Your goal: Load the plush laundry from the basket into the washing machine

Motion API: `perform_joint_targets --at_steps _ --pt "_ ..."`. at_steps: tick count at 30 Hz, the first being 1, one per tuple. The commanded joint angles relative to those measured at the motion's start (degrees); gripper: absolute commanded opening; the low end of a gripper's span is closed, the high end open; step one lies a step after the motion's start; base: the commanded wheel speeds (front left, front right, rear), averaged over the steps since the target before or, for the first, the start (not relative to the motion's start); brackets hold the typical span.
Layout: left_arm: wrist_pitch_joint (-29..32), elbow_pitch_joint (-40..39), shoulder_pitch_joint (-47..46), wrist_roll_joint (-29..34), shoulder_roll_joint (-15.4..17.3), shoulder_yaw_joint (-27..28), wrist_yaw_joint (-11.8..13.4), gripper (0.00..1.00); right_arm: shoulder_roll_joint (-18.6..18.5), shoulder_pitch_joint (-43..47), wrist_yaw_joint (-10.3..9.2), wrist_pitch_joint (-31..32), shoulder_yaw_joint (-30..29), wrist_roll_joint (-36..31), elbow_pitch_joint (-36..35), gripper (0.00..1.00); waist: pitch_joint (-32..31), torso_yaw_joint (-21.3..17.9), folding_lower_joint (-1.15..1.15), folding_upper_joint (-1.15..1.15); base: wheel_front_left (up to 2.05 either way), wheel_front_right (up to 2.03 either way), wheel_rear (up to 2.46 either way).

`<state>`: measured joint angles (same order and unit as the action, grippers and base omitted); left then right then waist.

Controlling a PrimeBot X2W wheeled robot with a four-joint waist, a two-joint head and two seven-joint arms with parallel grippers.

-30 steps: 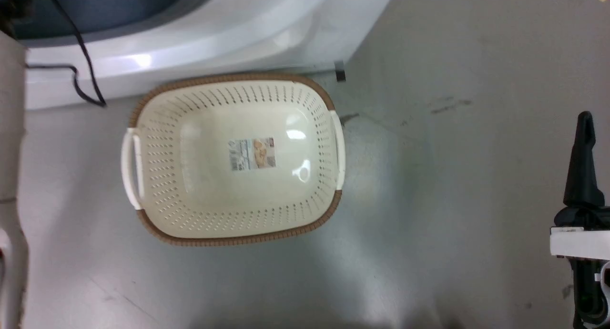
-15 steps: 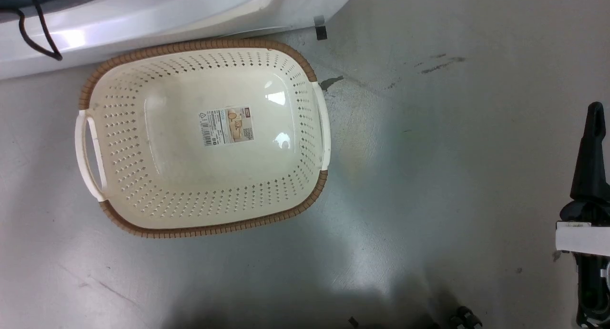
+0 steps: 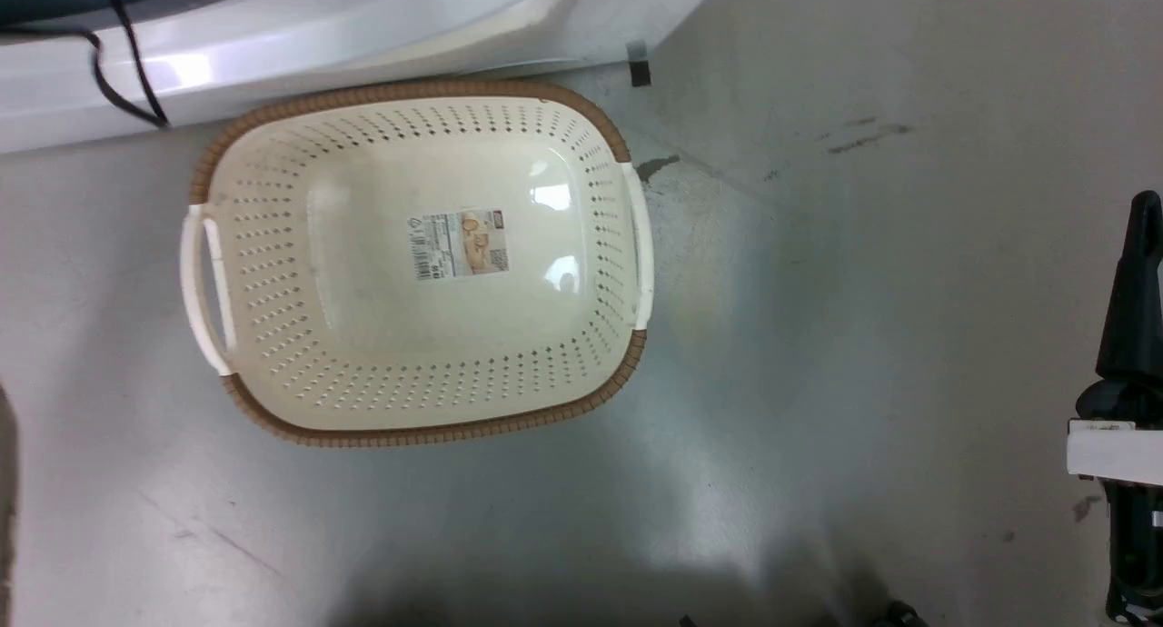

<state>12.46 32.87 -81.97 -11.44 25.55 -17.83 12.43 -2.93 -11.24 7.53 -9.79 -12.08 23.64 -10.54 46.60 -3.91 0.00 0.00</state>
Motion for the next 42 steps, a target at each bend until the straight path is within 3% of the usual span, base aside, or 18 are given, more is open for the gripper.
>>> perform_joint_targets --at_steps 1,12,26,42 --pt "-0.72 0.33 1.58 -0.65 -0.48 0.1 0.15 1.0 0.05 -1.04 -0.04 0.08 -0.15 -0.4 -0.52 1.0 -0.71 0.62 0.0 0.0 0.0 0.0 0.0" --pt "-7.96 5.09 8.87 -3.73 -5.0 -0.87 -0.68 1.0 0.02 -0.67 -0.04 2.45 -0.65 -1.93 -2.54 1.0 -5.88 5.0 0.0 0.0 0.0 0.0 0.0" --pt "-16.19 10.77 21.52 -6.4 -10.12 -4.04 -3.91 1.0 0.04 1.5 -0.04 3.91 -1.03 -2.33 -1.05 1.0 -17.05 9.42 0.0 0.0 0.0 0.0 0.0" --pt "-24.17 7.26 40.04 -12.06 -13.95 -3.5 -4.99 1.0 0.05 8.72 -0.04 2.44 0.37 -1.39 5.6 1.0 -33.32 12.36 0.0 0.0 0.0 0.0 0.0"
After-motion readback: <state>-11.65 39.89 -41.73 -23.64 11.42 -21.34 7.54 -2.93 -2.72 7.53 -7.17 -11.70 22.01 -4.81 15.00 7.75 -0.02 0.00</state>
